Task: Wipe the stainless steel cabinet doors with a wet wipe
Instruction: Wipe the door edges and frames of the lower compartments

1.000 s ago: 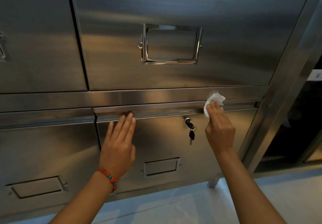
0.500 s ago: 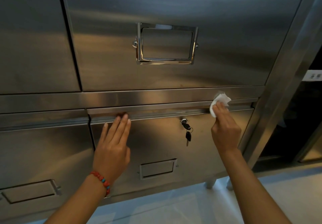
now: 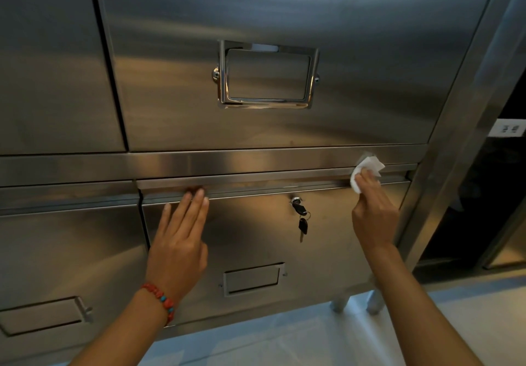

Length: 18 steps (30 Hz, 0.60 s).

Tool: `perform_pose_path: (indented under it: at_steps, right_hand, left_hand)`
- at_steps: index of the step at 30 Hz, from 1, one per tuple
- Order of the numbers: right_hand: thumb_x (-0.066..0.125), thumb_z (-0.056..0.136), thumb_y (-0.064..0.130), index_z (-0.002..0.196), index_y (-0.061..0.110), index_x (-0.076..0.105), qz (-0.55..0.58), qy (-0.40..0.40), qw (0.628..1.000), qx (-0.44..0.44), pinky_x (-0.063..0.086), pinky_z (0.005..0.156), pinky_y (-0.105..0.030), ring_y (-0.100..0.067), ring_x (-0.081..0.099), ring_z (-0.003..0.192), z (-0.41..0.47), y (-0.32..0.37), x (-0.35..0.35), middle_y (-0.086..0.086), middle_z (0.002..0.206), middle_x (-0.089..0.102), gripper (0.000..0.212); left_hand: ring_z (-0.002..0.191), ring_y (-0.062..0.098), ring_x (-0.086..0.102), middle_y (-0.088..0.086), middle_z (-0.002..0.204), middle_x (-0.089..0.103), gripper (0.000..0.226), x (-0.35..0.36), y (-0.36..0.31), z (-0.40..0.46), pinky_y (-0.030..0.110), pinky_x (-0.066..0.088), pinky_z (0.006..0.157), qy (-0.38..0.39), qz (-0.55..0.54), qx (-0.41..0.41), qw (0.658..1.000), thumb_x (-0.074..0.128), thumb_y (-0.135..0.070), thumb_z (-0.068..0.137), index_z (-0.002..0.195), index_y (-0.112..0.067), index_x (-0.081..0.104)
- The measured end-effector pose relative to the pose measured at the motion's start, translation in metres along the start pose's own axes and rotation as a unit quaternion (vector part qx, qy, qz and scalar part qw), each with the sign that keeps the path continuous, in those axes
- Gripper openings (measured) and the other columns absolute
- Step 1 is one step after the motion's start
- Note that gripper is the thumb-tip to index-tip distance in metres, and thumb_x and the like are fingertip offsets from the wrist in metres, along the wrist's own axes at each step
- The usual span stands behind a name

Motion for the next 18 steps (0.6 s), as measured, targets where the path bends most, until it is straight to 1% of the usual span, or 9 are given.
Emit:
perform_pose_path:
  at_steps: [3, 6, 10, 12, 14, 16, 18]
  right_hand:
    - [0.050, 0.079, -0.008, 0.106, -0.011, 0.066, 0.007, -0.010, 0.998, 0.060, 0.054, 0.077, -0.053, -0.043, 0.063, 0.099, 0.005, -0.016, -0.004, -0.028, 0.111, 0.063, 0.032]
    - [0.048, 0.079, -0.004, 0.106, -0.011, 0.066, 0.004, -0.006, 0.998, 0.067, 0.053, 0.078, -0.053, -0.043, 0.063, 0.099, 0.006, -0.016, -0.004, -0.028, 0.111, 0.063, 0.033]
    - [0.052, 0.076, -0.011, 0.105, -0.013, 0.065, -0.010, -0.004, 1.000, 0.019, 0.053, 0.077, -0.056, -0.045, 0.063, 0.097, 0.003, -0.011, -0.003, -0.030, 0.108, 0.063, 0.032]
    - [0.053, 0.077, -0.011, 0.107, -0.013, 0.065, -0.017, 0.001, 1.000, 0.005, 0.052, 0.078, -0.056, -0.046, 0.063, 0.098, 0.004, -0.014, -0.003, -0.030, 0.109, 0.063, 0.032]
    - [0.054, 0.078, -0.011, 0.108, -0.013, 0.064, -0.019, 0.007, 1.000, 0.017, 0.052, 0.078, -0.055, -0.045, 0.062, 0.099, 0.005, -0.019, -0.005, -0.030, 0.110, 0.062, 0.031]
    - [0.058, 0.078, -0.016, 0.109, -0.012, 0.064, -0.013, 0.012, 0.999, 0.050, 0.054, 0.077, -0.056, -0.045, 0.062, 0.099, 0.007, -0.026, -0.006, -0.029, 0.112, 0.062, 0.031]
    - [0.060, 0.077, -0.018, 0.109, -0.012, 0.064, -0.014, 0.011, 0.998, 0.063, 0.054, 0.076, -0.056, -0.045, 0.063, 0.099, 0.009, -0.031, -0.007, -0.029, 0.112, 0.062, 0.033]
  left_hand:
    - [0.130, 0.031, 0.039, 0.019, 0.139, 0.044, 0.061, 0.000, 0.000, 0.000, 0.042, 0.016, 0.113, 0.002, -0.001, -0.004, 1.000, 0.033, -0.012, 0.074, 0.131, 0.004, 0.048]
    - [0.129, 0.032, 0.040, 0.019, 0.139, 0.044, 0.061, 0.000, -0.001, 0.000, 0.043, 0.016, 0.113, 0.004, -0.002, -0.005, 1.000, 0.032, -0.012, 0.074, 0.131, 0.004, 0.048]
    - [0.129, 0.032, 0.041, 0.019, 0.139, 0.045, 0.062, -0.001, -0.002, -0.001, 0.043, 0.017, 0.112, 0.006, -0.003, -0.005, 1.000, 0.032, -0.013, 0.073, 0.130, 0.004, 0.049]
    - [0.130, 0.031, 0.038, 0.019, 0.139, 0.045, 0.062, -0.002, -0.002, 0.000, 0.043, 0.017, 0.112, 0.005, -0.003, -0.005, 1.000, 0.032, -0.014, 0.073, 0.130, 0.004, 0.049]
    - [0.131, 0.029, 0.035, 0.019, 0.139, 0.045, 0.062, -0.002, -0.002, 0.000, 0.043, 0.017, 0.112, 0.002, -0.004, -0.004, 1.000, 0.032, -0.014, 0.073, 0.130, 0.004, 0.048]
    - [0.131, 0.028, 0.034, 0.019, 0.139, 0.044, 0.062, -0.002, -0.002, 0.000, 0.043, 0.017, 0.112, -0.001, -0.003, -0.004, 1.000, 0.033, -0.014, 0.073, 0.130, 0.005, 0.048]
    - [0.131, 0.028, 0.034, 0.019, 0.139, 0.044, 0.062, -0.002, -0.002, 0.001, 0.043, 0.017, 0.112, -0.002, -0.004, -0.003, 1.000, 0.033, -0.013, 0.072, 0.130, 0.005, 0.049]
Point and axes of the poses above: each hand's wrist, its own z-axis towards the middle knuckle, its own x-axis out of the palm, y = z × x, the point moved 4 cm from there along z, towards the middle knuckle
